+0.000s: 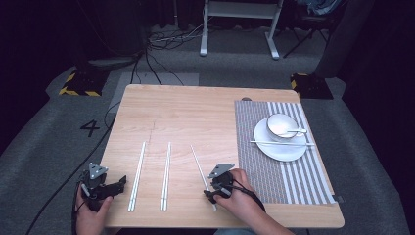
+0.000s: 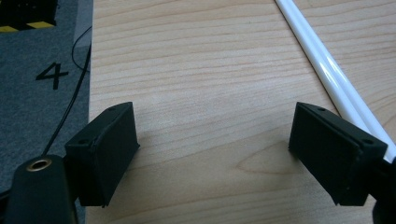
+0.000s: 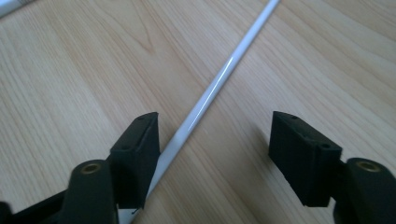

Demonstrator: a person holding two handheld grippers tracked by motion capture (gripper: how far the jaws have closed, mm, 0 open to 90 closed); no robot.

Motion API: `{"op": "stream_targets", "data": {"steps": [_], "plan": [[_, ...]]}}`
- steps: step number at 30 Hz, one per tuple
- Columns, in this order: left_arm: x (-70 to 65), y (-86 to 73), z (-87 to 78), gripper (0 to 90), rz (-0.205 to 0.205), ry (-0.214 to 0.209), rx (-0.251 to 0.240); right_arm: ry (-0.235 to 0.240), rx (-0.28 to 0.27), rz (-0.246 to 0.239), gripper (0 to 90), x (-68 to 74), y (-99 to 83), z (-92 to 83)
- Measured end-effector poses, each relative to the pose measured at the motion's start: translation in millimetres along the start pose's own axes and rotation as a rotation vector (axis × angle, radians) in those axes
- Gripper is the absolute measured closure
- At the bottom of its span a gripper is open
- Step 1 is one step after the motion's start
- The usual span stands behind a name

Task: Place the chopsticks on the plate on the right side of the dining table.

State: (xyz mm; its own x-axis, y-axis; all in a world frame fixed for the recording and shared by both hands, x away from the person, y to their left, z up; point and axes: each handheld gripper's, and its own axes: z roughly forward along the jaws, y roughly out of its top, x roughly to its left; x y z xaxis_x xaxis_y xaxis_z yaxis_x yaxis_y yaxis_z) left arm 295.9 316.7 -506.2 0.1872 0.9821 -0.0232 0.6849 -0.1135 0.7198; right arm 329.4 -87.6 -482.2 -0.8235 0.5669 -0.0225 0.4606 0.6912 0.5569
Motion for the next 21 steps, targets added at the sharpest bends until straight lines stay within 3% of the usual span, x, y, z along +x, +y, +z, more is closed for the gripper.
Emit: {"op": "stream_targets", "data": {"steps": [12, 17, 21], "plan": [[0.0, 0.0, 0.0, 15.2, 0.0, 0.0, 0.0, -0.007, 0.13, 0.002, 54.5, -18.3, 3.5, -11.9], [0.0, 0.0, 0.0, 15.2, 0.0, 0.0, 0.0, 0.015, 0.172, 0.025, 65.6, -21.3, 8.2, -12.2], [0.0, 0.0, 0.0, 15.2, 0.0, 0.0, 0.0, 0.02, 0.21, 0.045, 69.3, -21.8, 13.5, -11.2]]}}
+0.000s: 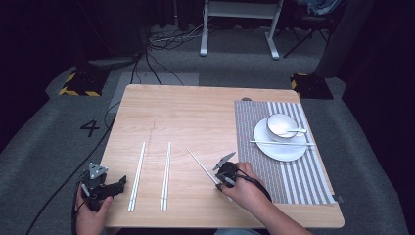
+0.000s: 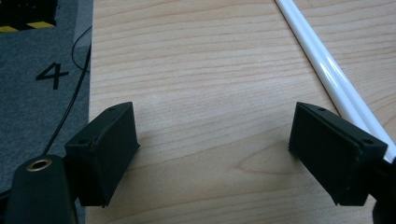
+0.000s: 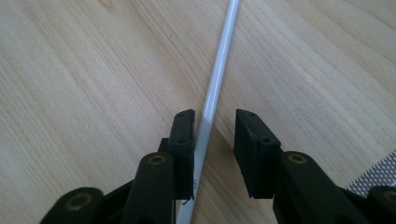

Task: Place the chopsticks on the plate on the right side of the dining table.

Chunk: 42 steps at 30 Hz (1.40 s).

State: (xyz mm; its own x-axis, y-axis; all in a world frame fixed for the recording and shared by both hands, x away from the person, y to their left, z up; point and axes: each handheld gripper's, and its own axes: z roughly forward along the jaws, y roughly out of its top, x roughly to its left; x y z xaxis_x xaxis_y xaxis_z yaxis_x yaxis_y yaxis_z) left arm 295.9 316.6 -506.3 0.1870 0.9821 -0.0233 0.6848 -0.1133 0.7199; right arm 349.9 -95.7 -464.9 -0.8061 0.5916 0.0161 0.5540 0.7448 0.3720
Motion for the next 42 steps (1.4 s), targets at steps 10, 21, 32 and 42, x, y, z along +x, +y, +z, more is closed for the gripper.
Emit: {"op": "stream_targets", "data": {"steps": [10, 21, 32, 42], "plan": [[0.0, 0.0, 0.0, 15.2, 0.0, 0.0, 0.0, 0.023, 0.111, 0.046, 76.6, -1.9, 13.4, -2.7], [0.0, 0.0, 0.0, 15.2, 0.0, 0.0, 0.0, 0.003, 0.192, 0.066, 76.9, 0.1, 31.1, 4.6], [0.0, 0.0, -0.1, 15.2, 0.003, 0.001, 0.001, -0.023, 0.218, 0.105, 84.2, -1.5, 34.9, 9.9], [0.0, -0.2, -0.3, 15.2, 0.004, 0.0, 0.001, 0.022, 0.208, 0.203, 84.9, -16.9, 28.8, 7.1]]}}
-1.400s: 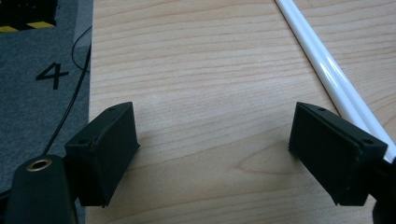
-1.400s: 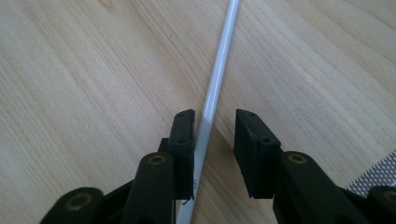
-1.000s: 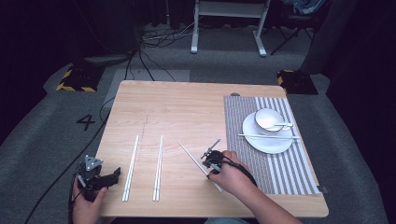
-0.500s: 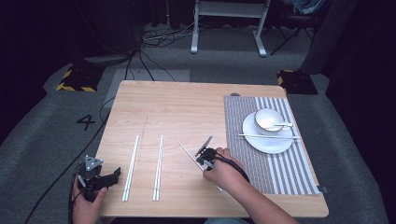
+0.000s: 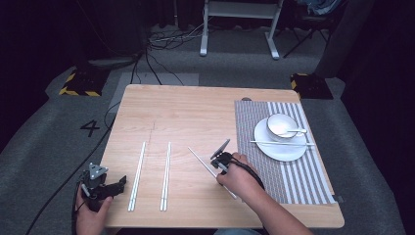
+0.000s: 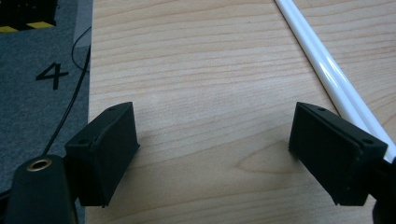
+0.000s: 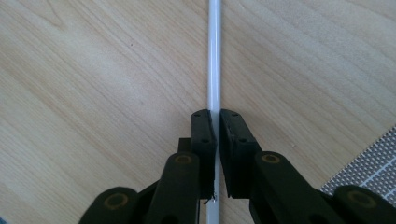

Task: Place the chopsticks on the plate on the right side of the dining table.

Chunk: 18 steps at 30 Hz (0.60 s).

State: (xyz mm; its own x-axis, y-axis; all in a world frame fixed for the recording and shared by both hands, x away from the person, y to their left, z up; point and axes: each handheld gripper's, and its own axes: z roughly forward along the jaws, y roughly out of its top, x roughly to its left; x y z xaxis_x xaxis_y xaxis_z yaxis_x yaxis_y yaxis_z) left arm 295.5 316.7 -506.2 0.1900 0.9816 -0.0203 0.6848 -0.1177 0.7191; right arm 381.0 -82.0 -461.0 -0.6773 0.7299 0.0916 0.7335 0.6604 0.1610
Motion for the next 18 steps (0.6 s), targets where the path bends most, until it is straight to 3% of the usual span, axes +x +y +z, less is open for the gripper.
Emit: {"op": "stream_targets", "data": {"steps": [4, 11, 18], "plan": [[0.0, 0.0, 0.0, 15.2, 0.0, 0.0, 0.0, 0.023, -0.011, -0.002, 85.1, -2.6, -0.8, -0.4], [0.0, 0.1, 0.0, 15.2, 0.0, 0.0, 0.0, 0.097, -0.093, 0.011, 85.1, -16.7, -8.3, -3.9], [0.0, 0.0, 0.0, 15.2, 0.0, 0.0, 0.0, 0.136, -0.159, 0.008, 85.2, -24.9, -16.1, -17.1]]}}
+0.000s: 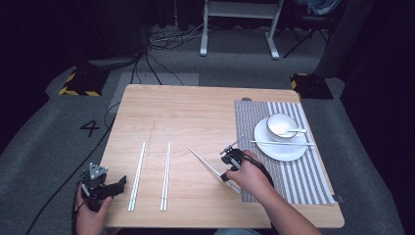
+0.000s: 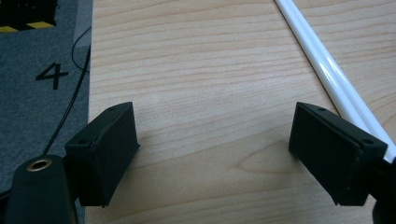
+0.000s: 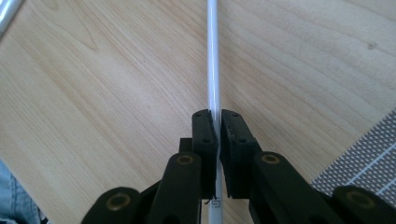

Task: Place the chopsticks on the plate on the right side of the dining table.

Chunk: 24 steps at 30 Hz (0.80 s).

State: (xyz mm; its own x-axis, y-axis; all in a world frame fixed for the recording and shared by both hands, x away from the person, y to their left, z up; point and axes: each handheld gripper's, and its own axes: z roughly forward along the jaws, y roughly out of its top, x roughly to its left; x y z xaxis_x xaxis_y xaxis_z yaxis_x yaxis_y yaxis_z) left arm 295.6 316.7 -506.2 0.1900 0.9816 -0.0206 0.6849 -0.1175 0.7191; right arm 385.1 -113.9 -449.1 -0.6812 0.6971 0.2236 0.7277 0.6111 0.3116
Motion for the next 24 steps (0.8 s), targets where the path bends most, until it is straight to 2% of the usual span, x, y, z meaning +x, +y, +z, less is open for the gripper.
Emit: {"op": "stream_targets", "data": {"steps": [6, 8, 11, 15, 20, 22, 24], "plan": [[0.0, 0.0, 0.0, 15.2, 0.0, 0.0, 0.0, 0.011, -0.035, -0.002, 85.2, -2.2, -0.6, -12.6], [0.0, 0.0, 0.0, 15.2, -0.001, 0.0, -0.001, -0.002, -0.017, -0.011, 85.2, -1.4, 0.6, -12.7], [0.0, 0.0, 0.0, 15.2, 0.0, 0.0, 0.0, -0.055, 0.041, -0.039, 85.1, 0.7, 2.6, -6.3], [0.0, 0.0, 0.0, 15.2, 0.0, 0.0, 0.0, -0.095, 0.1, -0.055, 85.1, 2.1, 5.6, 3.2], [0.0, 0.0, 0.0, 15.2, -0.001, 0.0, -0.001, -0.115, 0.157, -0.068, 84.9, 3.8, 7.2, 12.6], [0.0, 0.0, 0.0, 15.2, -0.001, 0.0, -0.001, -0.137, 0.197, -0.078, 84.8, 4.5, 8.1, 15.9], [0.0, 0.0, 0.0, 15.2, 0.0, 0.0, 0.0, -0.16, 0.209, -0.095, 84.5, 7.6, 10.3, 17.0]]}}
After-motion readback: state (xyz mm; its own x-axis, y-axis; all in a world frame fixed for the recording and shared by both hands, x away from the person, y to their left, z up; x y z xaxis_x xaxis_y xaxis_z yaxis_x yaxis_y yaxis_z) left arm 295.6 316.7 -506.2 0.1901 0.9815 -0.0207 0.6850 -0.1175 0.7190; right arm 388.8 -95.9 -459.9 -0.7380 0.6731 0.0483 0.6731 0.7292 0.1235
